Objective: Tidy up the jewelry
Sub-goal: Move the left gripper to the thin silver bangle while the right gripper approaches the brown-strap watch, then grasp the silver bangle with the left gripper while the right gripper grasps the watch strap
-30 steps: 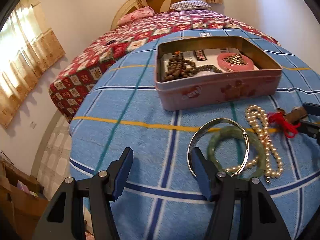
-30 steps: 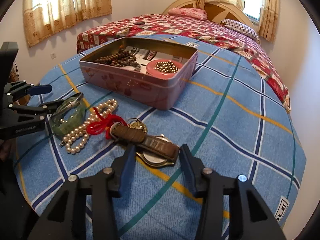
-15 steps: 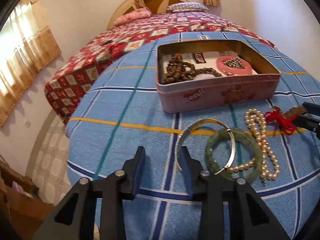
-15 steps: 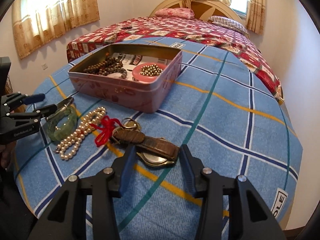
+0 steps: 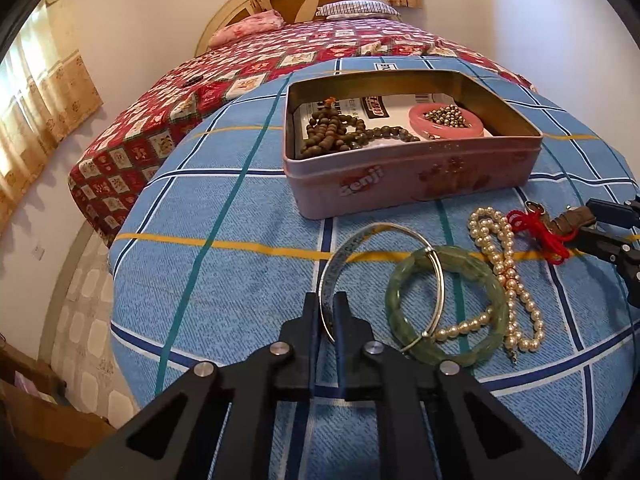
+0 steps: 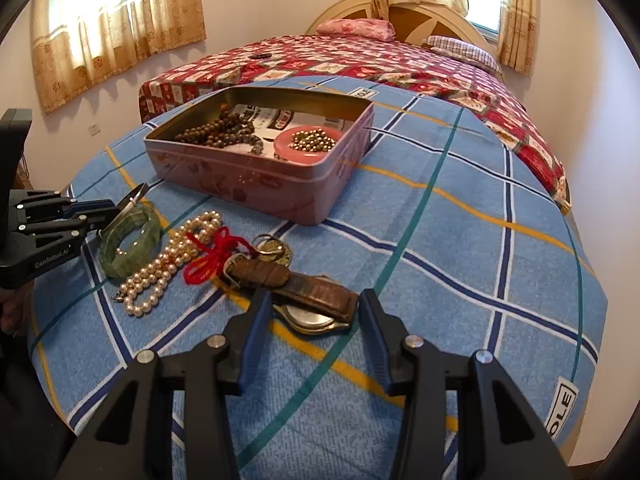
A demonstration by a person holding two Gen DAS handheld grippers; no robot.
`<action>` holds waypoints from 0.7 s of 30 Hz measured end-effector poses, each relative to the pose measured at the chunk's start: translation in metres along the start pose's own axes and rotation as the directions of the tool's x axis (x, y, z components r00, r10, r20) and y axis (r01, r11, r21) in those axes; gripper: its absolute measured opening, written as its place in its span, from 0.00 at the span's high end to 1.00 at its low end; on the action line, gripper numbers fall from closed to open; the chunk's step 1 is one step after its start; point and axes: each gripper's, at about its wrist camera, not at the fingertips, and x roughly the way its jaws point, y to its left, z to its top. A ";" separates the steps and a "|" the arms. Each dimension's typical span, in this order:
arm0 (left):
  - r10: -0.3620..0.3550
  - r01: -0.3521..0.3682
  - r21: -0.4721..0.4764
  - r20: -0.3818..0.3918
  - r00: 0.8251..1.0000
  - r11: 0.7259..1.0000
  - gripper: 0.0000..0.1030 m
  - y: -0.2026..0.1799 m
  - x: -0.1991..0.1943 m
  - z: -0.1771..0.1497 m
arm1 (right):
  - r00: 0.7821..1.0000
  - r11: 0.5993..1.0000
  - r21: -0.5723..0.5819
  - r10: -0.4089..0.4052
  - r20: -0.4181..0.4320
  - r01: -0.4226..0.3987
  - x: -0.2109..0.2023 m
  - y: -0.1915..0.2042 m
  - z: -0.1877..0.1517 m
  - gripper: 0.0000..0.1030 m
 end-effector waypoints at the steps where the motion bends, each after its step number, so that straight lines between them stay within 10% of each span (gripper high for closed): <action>1: -0.005 0.005 -0.003 0.001 1.000 1.000 0.96 0.001 -0.001 0.000 | 1.000 1.000 -0.001 0.001 0.001 -0.001 0.000 0.000 0.000 0.54; 13: 0.019 -0.016 -0.044 0.081 0.997 0.999 0.98 0.023 -0.033 0.015 | 0.999 1.000 -0.002 0.005 0.036 -0.005 -0.010 0.001 0.004 0.54; 16: 0.025 -0.021 -0.044 0.103 0.994 0.999 0.98 0.024 -0.041 0.018 | 0.999 1.000 -0.002 0.018 0.040 -0.018 -0.013 0.000 0.007 0.88; 21: 0.032 -0.028 -0.033 0.114 0.993 0.999 0.98 0.022 -0.045 0.020 | 0.999 1.000 0.003 0.013 0.032 -0.013 -0.010 -0.003 0.008 0.88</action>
